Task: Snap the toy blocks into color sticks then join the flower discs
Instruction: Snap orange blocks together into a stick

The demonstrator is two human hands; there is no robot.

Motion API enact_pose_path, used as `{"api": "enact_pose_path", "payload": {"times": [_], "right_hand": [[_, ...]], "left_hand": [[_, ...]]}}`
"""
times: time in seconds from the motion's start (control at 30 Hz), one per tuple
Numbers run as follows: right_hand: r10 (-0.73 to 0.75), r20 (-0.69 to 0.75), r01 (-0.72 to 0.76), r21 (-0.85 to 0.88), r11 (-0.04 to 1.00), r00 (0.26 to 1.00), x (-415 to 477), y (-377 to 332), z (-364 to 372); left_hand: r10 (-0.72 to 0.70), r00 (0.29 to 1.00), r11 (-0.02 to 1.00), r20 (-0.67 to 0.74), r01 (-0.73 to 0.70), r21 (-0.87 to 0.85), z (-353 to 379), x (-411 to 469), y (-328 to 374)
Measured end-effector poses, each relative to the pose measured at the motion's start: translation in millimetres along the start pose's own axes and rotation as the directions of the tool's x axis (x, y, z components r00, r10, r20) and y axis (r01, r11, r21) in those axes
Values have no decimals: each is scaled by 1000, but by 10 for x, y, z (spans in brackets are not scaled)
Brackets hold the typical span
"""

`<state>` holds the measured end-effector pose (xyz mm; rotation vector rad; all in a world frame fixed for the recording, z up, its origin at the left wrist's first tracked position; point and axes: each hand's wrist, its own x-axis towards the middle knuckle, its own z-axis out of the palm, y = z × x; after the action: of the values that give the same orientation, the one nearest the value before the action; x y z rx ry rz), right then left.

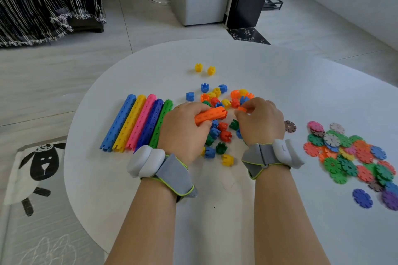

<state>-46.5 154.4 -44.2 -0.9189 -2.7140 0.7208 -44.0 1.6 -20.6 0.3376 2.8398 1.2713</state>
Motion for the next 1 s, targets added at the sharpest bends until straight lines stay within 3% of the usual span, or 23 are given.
{"api": "enact_pose_path", "payload": {"times": [0.1,0.2,0.3,0.5,0.7,1.0], "right_hand": [[-16,0,16,13,1000,1000,-18,-2,11],[-65,-16,67,168,984,998,-75,-29,-121],[-184,50,143,443,885,982,-206,-57,-294],[-244,205,47,667,744,948,-311,-22,-322],[-210,210,-32,776,630,955,-328,22,-396],[-209,245,-76,799,596,947,-329,29,-435]], "left_hand": [[9,1000,1000,3,-9,-2,-22,-9,-16],[15,1000,1000,-5,-15,-7,-34,-19,-18],[8,1000,999,-13,-9,-42,-29,-41,-5],[52,998,996,18,-51,-71,-17,-50,36],[68,997,996,46,-66,-56,-2,-73,54],[83,996,995,30,-81,-64,20,-63,77]]}}
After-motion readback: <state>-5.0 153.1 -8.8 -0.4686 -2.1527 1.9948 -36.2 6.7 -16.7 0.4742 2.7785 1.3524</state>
